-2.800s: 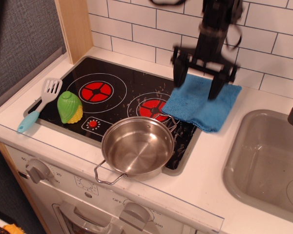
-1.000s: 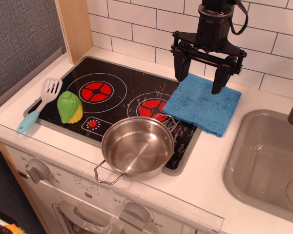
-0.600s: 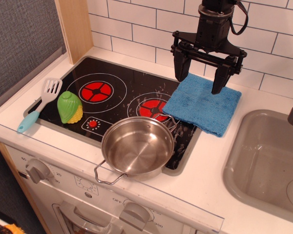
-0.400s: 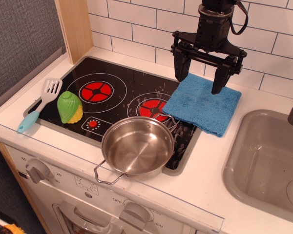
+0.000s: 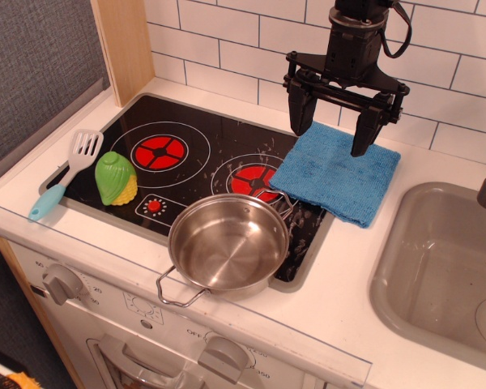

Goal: Move the blue towel to the back right corner of the stove

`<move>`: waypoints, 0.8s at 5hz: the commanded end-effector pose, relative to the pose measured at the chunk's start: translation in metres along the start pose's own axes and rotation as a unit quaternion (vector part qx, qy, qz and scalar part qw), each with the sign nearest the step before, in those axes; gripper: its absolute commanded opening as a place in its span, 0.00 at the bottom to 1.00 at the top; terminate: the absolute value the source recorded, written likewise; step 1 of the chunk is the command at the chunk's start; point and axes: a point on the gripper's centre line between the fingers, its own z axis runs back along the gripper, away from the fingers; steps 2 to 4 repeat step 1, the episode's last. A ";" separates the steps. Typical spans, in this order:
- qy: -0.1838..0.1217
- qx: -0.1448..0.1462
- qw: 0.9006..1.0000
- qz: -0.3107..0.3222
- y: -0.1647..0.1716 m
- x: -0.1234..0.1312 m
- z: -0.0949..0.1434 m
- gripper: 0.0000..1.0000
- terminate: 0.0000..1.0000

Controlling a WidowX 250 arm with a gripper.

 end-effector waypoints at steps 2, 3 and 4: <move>-0.039 -0.004 0.999 -0.001 0.003 -0.001 0.030 1.00 1.00; -0.039 -0.004 0.999 -0.001 0.003 -0.001 0.030 1.00 1.00; -0.039 -0.004 0.999 -0.001 0.003 -0.001 0.030 1.00 1.00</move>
